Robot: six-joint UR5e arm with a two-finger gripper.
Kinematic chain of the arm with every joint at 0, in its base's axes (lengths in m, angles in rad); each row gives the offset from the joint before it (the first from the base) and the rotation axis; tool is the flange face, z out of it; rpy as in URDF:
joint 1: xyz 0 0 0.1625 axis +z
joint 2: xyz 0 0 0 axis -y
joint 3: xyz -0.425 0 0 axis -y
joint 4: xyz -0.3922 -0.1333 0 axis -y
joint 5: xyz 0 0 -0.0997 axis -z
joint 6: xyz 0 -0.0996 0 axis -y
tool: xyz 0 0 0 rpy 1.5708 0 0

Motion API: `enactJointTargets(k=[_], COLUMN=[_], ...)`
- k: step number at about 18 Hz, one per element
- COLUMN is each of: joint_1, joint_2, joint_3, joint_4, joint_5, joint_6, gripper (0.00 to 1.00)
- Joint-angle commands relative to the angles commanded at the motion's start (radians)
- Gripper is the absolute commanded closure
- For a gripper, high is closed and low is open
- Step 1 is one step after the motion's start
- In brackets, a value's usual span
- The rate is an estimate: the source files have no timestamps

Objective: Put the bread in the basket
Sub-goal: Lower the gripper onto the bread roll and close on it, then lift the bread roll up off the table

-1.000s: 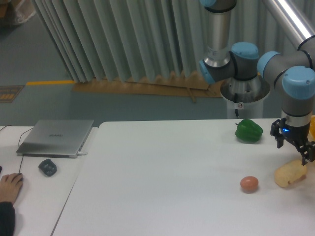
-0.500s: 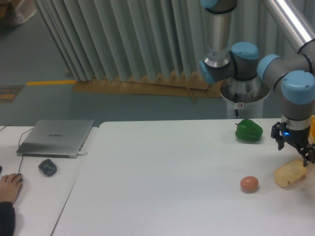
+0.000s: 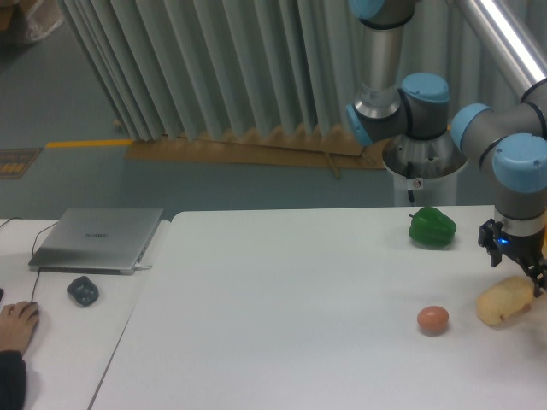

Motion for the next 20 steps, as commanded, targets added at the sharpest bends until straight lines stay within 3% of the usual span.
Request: enactJointTargets(k=[5,17,18,20], joint_1=[0.0,-0.021,-0.021,-0.021], joint_2=[-0.037,-0.054,-0.052,-0.048], joint_3=[-0.006,-0.048,-0.043,-0.043], joint_4=[-0.002,-0.002,-0.003,-0.008], joint_5=[0.006,0.005,0.006,0.008], joint_6=[-0.002,-0.029,-0.029,-0.028], gripper=[0.0,0.0,0.37,0.72])
